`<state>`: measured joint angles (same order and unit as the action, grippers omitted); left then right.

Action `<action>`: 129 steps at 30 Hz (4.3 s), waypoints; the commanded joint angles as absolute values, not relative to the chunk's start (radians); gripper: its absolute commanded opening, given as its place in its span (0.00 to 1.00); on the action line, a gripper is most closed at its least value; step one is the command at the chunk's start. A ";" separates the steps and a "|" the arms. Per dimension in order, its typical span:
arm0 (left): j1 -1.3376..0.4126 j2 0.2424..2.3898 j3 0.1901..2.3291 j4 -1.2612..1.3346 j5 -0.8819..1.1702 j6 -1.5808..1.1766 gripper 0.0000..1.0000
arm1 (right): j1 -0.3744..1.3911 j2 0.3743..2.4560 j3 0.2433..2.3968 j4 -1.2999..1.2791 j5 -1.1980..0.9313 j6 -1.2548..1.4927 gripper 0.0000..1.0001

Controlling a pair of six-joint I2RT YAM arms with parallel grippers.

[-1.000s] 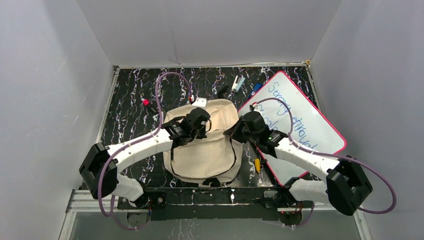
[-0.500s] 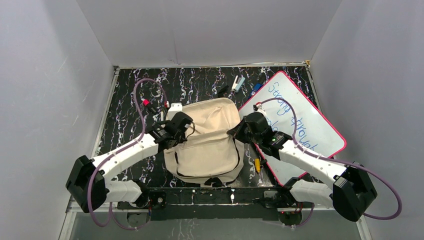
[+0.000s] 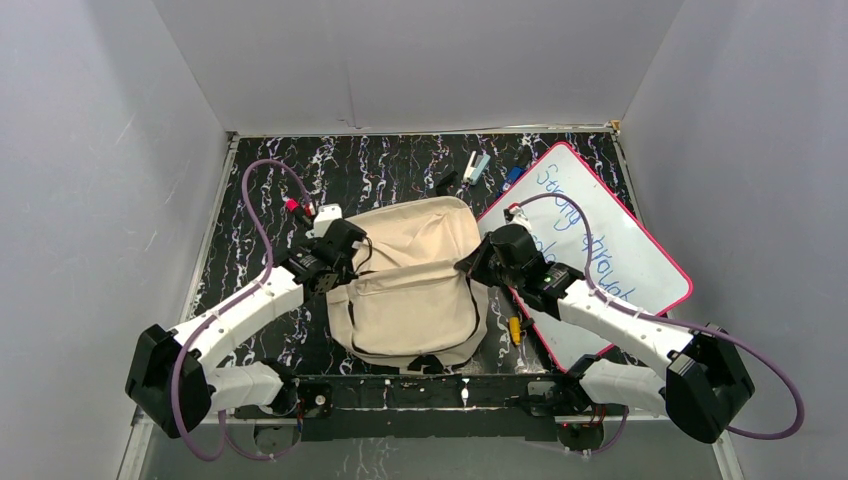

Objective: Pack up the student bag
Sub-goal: Unzip the student bag at the center of the board, then adjust the student bag at the center of the board.

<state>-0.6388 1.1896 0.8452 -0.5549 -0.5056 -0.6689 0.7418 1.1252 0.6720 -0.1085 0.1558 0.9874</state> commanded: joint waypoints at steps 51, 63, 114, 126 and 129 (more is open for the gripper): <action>-0.374 1.918 1.366 -0.273 0.593 0.317 0.51 | 0.762 0.919 0.545 -0.459 -0.107 1.243 0.79; -0.373 1.803 1.486 -0.369 0.451 0.168 0.00 | 0.761 0.867 0.797 -0.497 -0.093 0.985 0.00; -0.117 1.670 1.241 -0.126 0.431 -0.455 0.00 | 0.265 2.049 2.073 -0.547 -0.298 0.201 0.04; -0.124 1.709 1.223 -0.129 0.329 -0.401 0.16 | 0.263 1.846 1.923 -0.488 -0.128 0.209 0.72; -0.123 1.682 1.228 -0.152 0.275 -0.389 0.36 | 0.262 1.732 1.826 -0.486 -0.093 0.248 0.83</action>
<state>-0.1211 1.7504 1.2224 -0.1558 0.3389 -0.4179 0.2615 1.9244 1.8938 -0.5571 -0.1543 0.2131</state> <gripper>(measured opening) 0.266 0.763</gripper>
